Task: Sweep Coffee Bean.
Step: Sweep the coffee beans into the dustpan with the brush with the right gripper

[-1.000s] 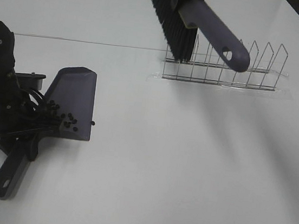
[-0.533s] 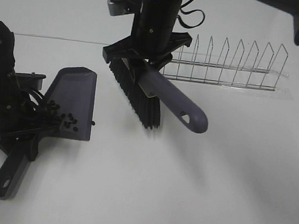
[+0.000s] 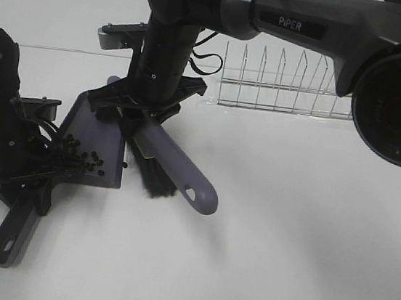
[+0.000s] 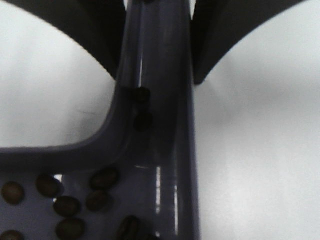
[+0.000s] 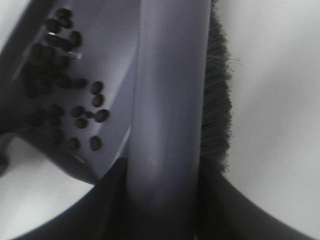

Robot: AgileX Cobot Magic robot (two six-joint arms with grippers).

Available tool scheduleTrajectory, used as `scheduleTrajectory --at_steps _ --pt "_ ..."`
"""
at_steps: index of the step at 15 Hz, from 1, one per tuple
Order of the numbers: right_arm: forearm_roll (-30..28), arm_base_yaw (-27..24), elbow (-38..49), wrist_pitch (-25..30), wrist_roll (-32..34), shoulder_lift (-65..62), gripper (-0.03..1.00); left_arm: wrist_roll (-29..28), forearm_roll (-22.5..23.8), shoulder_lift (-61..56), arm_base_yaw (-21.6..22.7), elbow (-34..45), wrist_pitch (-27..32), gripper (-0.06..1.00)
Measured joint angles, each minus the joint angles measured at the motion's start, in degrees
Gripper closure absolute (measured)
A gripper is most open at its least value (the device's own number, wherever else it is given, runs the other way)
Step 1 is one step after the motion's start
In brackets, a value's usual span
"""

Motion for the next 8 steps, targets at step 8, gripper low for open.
scheduleTrajectory --at_steps 8 --pt "2.5 0.2 0.2 -3.2 -0.9 -4.1 0.59 0.0 0.0 0.0 0.0 0.0 0.0 0.6"
